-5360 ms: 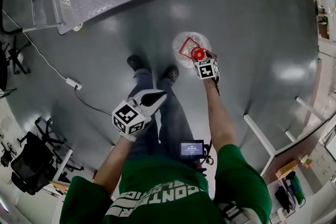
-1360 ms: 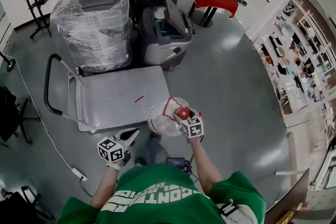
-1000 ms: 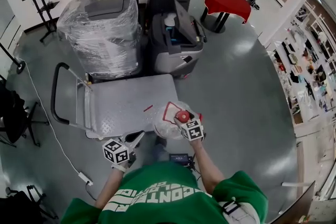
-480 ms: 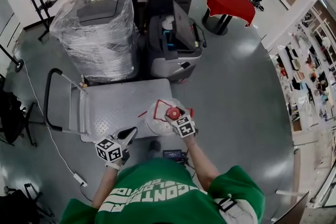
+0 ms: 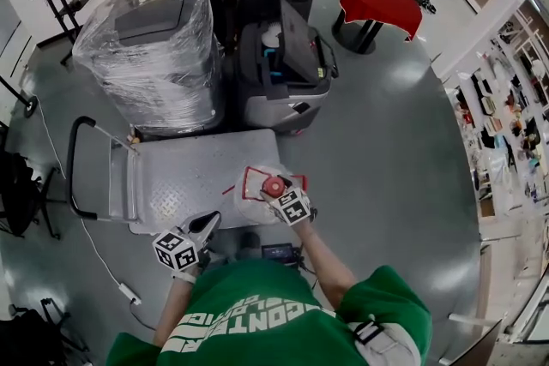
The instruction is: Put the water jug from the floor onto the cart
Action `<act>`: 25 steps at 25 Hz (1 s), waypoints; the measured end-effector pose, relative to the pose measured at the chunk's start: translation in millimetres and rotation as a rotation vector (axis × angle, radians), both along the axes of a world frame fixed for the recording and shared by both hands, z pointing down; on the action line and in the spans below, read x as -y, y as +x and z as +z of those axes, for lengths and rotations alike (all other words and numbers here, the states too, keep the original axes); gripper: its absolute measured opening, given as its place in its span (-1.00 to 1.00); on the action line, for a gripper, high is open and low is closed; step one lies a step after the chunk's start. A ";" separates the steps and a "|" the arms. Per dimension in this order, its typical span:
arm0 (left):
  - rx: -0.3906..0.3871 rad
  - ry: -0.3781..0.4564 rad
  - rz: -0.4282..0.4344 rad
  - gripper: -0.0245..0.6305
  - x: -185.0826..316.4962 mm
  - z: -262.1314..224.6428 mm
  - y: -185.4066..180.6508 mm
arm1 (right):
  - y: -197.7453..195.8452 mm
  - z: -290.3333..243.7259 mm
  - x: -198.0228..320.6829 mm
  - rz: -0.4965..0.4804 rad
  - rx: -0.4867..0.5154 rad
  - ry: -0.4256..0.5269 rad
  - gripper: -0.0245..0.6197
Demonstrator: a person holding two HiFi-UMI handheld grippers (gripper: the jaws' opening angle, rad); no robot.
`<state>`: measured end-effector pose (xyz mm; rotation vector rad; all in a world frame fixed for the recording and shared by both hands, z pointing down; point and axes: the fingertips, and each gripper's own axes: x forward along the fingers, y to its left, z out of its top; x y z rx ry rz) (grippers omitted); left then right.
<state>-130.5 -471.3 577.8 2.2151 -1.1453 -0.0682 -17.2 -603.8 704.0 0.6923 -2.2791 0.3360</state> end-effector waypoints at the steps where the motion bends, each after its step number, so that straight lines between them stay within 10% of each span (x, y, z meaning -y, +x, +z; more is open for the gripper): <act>1: 0.000 -0.001 0.000 -0.89 1.8 0.2 -1.0 | -2.3 1.3 1.5 -0.002 -0.001 -0.005 0.01; 25: -0.073 -0.028 -0.064 -0.89 25.5 19.9 -89.7 | -105.7 66.4 35.2 -0.086 -0.118 -0.072 0.01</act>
